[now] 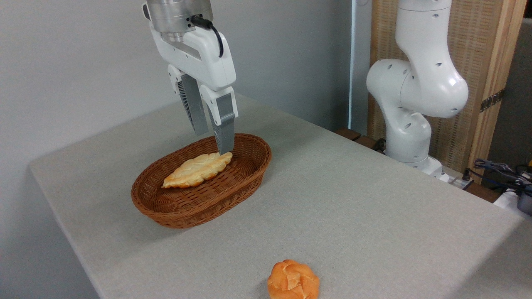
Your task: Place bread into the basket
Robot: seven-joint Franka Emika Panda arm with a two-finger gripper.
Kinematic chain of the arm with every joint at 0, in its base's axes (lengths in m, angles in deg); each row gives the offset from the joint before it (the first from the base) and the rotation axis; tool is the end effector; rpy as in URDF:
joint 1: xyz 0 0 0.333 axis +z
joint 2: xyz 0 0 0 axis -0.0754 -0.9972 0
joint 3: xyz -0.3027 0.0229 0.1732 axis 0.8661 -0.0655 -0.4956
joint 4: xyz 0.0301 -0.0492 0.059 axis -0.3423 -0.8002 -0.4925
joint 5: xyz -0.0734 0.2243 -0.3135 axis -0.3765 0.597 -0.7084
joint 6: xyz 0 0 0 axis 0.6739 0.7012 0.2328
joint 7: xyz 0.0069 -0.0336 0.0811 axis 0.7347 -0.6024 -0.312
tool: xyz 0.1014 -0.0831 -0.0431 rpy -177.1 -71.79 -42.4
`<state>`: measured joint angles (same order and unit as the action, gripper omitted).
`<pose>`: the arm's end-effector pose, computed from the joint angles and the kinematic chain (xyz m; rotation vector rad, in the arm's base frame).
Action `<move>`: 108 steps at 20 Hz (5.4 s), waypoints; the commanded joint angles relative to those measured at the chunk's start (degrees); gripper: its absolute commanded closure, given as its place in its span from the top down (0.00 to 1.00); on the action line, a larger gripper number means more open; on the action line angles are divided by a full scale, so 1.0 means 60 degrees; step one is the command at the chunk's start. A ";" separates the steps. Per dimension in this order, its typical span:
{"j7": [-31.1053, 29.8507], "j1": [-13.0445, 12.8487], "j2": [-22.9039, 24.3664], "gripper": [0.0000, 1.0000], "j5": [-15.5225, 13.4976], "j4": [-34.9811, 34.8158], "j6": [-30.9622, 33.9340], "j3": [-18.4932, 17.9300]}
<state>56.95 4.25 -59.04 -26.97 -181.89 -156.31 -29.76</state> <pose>0.5446 -0.0515 0.6181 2.8328 -1.2771 0.0012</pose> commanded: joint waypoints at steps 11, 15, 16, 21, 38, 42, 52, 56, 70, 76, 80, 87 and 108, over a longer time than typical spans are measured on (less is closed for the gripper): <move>0.2552 -0.0031 0.1022 1.00 0.0141 -0.3651 -0.4006 -0.2859; 0.4269 -0.0017 0.0687 1.00 0.0141 -0.3842 -0.4035 -0.3243; 0.4300 -0.0017 0.0497 1.00 0.0141 -0.3842 -0.4137 -0.3272; 0.4578 -0.0017 -0.0295 1.00 0.0156 -0.3856 -0.4971 -0.3272; 0.4959 -0.0017 -0.1190 0.40 0.0610 -0.3842 -0.5163 -0.3243; 0.4945 -0.0017 -0.1204 0.39 0.0610 -0.3842 -0.5148 -0.3228; 0.4492 -0.0017 -0.1087 0.28 -0.0445 -0.3360 -0.4200 -0.2980; 0.3834 -0.0017 -0.1087 0.28 -0.0590 -0.2058 -0.2327 -0.2628; -0.0387 -0.0090 -0.0472 0.76 -0.1514 -0.0853 -0.1177 0.0946; -0.0299 -0.0119 -0.0911 1.00 -0.1251 -0.1701 -0.2801 0.1019; -0.0270 -0.0119 -0.0999 1.00 -0.1251 -0.2055 -0.3464 0.1327; -0.0212 -0.0119 -0.0956 1.00 -0.1236 -0.1997 -0.3406 0.1299; 0.0139 -0.0674 -0.0120 1.00 -0.0533 0.0304 0.0330 -0.0912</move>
<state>55.78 3.62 -59.48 -30.71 -181.37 -156.05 -30.78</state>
